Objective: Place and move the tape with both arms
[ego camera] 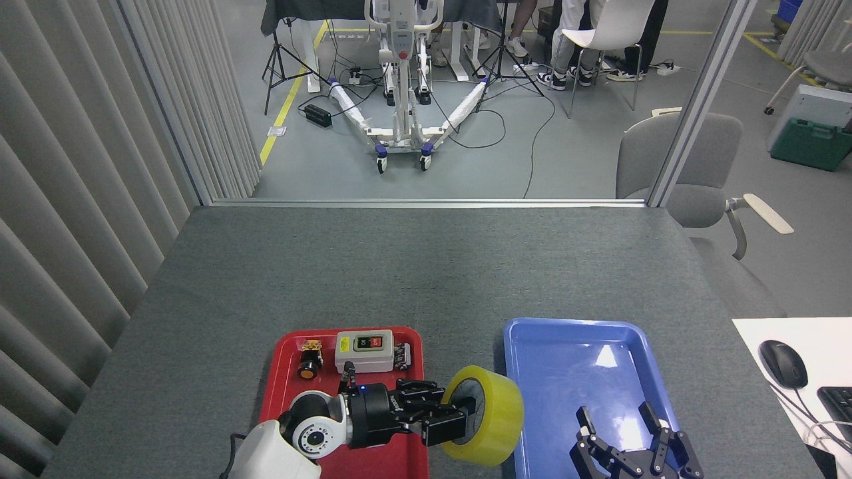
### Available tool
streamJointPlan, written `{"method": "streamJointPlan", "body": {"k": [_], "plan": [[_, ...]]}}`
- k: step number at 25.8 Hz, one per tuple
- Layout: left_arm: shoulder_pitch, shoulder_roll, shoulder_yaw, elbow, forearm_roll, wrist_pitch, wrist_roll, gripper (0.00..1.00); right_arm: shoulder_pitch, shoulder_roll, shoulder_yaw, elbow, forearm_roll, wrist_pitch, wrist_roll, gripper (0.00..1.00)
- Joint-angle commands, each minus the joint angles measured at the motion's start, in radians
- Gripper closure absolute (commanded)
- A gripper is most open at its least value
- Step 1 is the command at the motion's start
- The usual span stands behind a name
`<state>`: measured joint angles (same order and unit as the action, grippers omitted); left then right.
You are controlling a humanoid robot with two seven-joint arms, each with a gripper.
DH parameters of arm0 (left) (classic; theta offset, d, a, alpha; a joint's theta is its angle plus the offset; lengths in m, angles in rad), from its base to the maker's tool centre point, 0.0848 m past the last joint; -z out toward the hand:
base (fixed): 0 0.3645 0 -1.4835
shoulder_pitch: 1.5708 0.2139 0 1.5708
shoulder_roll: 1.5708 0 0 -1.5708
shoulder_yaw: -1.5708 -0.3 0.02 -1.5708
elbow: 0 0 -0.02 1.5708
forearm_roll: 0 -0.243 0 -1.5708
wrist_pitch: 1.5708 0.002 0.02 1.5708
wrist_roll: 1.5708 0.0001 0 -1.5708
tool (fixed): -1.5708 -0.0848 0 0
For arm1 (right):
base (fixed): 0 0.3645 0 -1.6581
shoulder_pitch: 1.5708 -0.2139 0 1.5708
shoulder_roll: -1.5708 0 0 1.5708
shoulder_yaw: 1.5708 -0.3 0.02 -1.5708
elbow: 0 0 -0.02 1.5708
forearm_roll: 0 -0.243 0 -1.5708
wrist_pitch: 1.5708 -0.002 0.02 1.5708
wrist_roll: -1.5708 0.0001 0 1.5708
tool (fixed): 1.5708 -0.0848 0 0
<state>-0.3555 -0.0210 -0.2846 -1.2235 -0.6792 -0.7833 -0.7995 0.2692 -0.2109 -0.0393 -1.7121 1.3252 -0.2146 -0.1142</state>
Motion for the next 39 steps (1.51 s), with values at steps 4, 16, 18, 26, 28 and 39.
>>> {"method": "streamJointPlan", "body": {"k": [4, 16, 18, 26, 28, 39], "plan": [[0.012, -0.042, -0.047, 0.004, 0.003, -0.002, 0.040, 1.00, 0.028, -0.005, -0.077, -0.014, 0.000, -0.471, -0.065, 0.00], [0.012, -0.047, -0.061, 0.004, 0.003, -0.002, 0.042, 1.00, 0.093, -0.010, -0.162, -0.020, -0.021, -0.571, -0.064, 0.00], [0.012, -0.047, -0.061, 0.004, 0.003, -0.002, 0.042, 1.00, 0.093, -0.010, -0.142, -0.020, -0.020, -0.571, -0.064, 0.00], [0.012, -0.054, -0.062, 0.009, 0.003, -0.002, 0.043, 1.00, 0.085, 0.001, -0.042, -0.031, 0.000, -0.571, -0.062, 0.00], [0.013, -0.054, -0.062, 0.010, 0.003, -0.002, 0.043, 1.00, 0.085, 0.004, -0.024, -0.035, 0.009, -0.571, -0.062, 0.00], [0.055, -0.079, -0.057, 0.010, 0.004, -0.002, 0.046, 1.00, 0.085, 0.022, 0.025, -0.046, 0.031, -0.571, -0.062, 0.31]]}}
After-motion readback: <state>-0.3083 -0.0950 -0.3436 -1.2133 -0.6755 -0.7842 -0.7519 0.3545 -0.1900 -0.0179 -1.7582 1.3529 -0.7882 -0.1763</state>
